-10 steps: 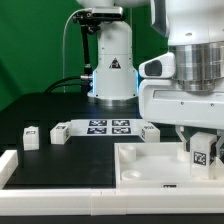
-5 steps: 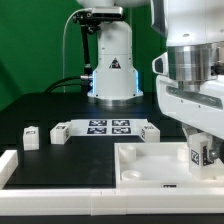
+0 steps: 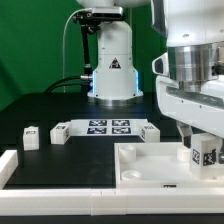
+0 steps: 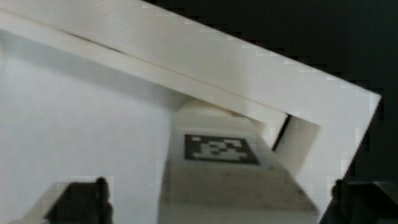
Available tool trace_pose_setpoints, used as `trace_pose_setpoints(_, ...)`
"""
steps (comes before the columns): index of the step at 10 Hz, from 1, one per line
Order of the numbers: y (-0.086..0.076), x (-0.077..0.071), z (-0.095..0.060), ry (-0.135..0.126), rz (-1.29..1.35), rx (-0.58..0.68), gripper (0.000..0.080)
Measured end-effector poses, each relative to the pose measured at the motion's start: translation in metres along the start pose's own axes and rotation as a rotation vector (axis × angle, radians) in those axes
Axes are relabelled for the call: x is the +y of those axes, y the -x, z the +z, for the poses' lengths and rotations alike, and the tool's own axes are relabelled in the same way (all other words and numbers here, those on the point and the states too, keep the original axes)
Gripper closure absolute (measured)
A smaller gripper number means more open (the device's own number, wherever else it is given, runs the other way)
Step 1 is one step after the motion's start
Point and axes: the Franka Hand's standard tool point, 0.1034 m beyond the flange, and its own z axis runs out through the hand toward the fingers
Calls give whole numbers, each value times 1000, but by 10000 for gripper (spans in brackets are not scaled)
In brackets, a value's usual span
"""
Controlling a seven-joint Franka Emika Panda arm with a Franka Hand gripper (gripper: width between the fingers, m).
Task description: Assemble one leg
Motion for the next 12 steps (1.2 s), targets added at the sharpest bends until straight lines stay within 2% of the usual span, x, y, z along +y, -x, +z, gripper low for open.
trace_pose_setpoints(5,5,-1,0,4,-553,-4,150)
trace_pose_setpoints(11,0,-1,-1,35,-1201,18,150)
trace_pose_setpoints(12,-2,-1,-1,42,-1293,20,236)
